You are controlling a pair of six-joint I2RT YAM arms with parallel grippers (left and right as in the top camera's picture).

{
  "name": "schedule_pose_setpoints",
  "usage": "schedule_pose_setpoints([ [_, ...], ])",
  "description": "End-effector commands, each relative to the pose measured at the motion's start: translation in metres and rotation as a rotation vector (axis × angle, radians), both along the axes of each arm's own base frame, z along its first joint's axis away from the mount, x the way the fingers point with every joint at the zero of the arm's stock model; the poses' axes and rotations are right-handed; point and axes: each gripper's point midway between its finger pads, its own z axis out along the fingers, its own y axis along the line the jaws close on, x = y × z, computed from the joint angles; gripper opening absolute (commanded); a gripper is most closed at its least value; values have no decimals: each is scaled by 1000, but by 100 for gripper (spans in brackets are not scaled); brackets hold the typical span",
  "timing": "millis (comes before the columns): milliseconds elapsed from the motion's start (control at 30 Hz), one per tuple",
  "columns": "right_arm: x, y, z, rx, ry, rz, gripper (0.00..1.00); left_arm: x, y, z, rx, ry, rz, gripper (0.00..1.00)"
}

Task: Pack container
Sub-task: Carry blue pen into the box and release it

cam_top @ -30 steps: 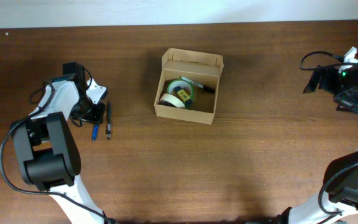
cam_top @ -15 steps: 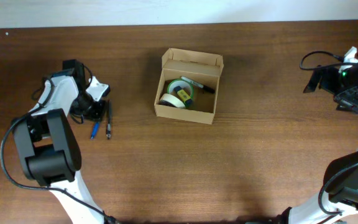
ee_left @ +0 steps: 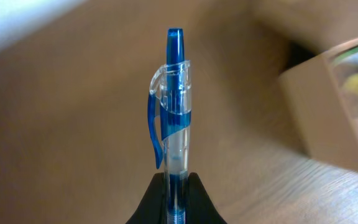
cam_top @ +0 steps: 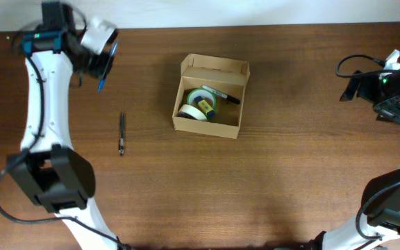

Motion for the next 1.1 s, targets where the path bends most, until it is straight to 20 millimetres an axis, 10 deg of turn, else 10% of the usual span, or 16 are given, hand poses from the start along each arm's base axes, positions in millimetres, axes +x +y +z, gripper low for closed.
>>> schedule_pose_setpoints([
  [0,1,1,0,10,-3,-11,98,-16,-77,78,87,-245,-393,1],
  [133,1,1,0,10,-3,-11,99,-42,-153,81,202,-327,-760,2],
  [333,0,1,0,11,-2,-11,99,-62,-216,23,358,-217,-1022,2],
  [733,-3,2,-1,16,12,-11,99,-56,-241,-88,420,-17,-1200,2],
  [1067,-6,4,-1,21,26,-11,99,-54,-253,-122,352,17,-1226,2],
])
